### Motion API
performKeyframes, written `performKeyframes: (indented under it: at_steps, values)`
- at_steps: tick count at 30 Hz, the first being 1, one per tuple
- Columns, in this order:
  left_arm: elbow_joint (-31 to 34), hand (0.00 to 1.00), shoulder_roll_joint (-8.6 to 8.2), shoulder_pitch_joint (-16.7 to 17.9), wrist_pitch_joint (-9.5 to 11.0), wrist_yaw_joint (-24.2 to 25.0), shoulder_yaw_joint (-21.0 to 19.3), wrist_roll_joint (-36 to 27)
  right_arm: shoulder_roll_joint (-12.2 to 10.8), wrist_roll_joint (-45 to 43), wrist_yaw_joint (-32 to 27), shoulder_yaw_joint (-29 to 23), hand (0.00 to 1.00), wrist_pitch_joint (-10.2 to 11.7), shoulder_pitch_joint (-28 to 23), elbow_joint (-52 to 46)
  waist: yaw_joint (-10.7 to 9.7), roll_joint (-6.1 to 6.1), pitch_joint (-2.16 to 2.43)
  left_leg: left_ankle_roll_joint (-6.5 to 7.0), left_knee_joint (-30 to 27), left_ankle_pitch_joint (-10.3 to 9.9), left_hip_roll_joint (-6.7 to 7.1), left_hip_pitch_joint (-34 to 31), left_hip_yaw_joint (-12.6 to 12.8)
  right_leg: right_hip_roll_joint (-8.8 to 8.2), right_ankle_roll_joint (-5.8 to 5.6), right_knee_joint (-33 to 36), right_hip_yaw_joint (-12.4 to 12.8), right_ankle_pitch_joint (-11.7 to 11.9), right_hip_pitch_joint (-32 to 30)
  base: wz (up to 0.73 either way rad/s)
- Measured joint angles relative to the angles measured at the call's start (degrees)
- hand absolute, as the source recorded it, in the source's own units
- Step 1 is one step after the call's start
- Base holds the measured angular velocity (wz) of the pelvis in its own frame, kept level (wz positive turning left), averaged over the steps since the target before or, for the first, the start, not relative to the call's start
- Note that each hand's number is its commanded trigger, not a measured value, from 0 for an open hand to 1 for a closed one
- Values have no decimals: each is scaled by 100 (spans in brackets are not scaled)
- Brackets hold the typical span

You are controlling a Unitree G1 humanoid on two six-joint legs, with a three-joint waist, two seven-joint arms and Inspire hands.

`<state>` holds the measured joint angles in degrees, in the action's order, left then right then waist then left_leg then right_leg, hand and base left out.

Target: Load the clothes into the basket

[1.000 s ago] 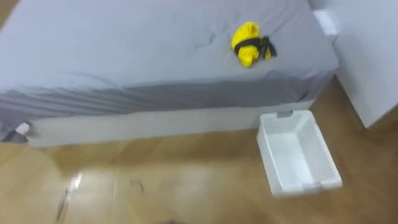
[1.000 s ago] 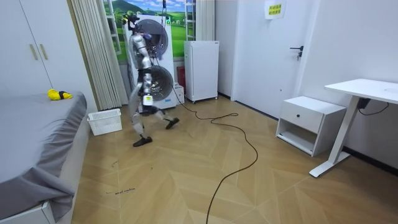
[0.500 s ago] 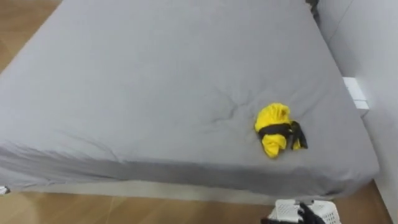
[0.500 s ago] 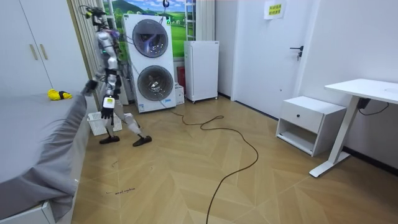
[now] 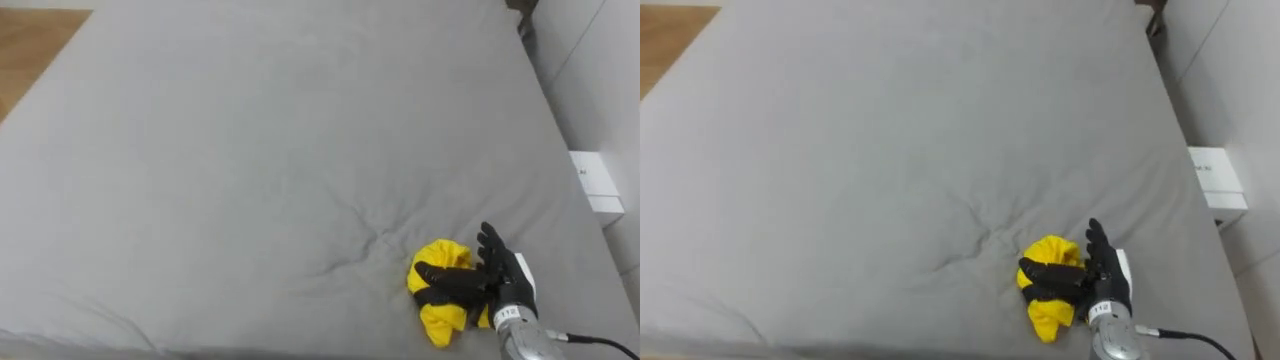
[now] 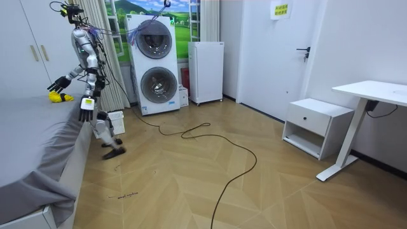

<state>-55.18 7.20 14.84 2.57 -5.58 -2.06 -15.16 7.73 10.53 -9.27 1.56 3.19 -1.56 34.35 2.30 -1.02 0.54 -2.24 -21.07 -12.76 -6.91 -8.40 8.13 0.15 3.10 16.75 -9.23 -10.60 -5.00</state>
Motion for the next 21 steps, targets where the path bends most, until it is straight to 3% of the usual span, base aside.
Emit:
performKeyframes:
  at_steps: [3,4,11,13,14,17,21]
  values:
    - [-57,0,-7,1,-2,126,11,-47,24,-15,-51,3,0,10,-20,-216,-47,29,16,90,492,171,278,308,65,-108,-119,-134,85,40,47,-21]
    - [-51,0,-14,-1,0,197,12,-39,26,-112,-68,2,0,38,-43,-255,-64,13,8,103,576,179,309,342,54,-117,-146,-253,72,73,97,-9]
    - [-72,0,-19,-28,-23,269,16,-40,31,-259,-184,90,0,52,-151,-383,-58,-10,-30,134,746,201,385,310,-17,-167,-182,-415,-30,93,95,5]
    - [-218,0,-13,-172,-69,212,16,-42,58,-292,-254,248,0,70,-67,-175,-34,28,-103,132,759,207,391,295,-23,-172,-189,-440,-43,86,85,2]
    - [-271,0,-11,-215,-79,199,17,-46,64,-325,-279,289,0,76,-25,-54,-35,39,-113,132,760,208,393,285,-20,-174,-190,-461,-51,86,86,9]
    - [-431,0,-7,-355,-93,145,18,-43,72,-462,-435,372,0,76,55,323,-21,81,-115,150,759,222,420,177,-52,-207,-206,-518,-172,78,63,18]
    - [-413,0,33,-358,-157,81,12,-37,88,-972,-501,396,0,45,290,858,-24,142,-69,165,767,232,458,45,-79,-228,-243,-593,-252,90,4,12]
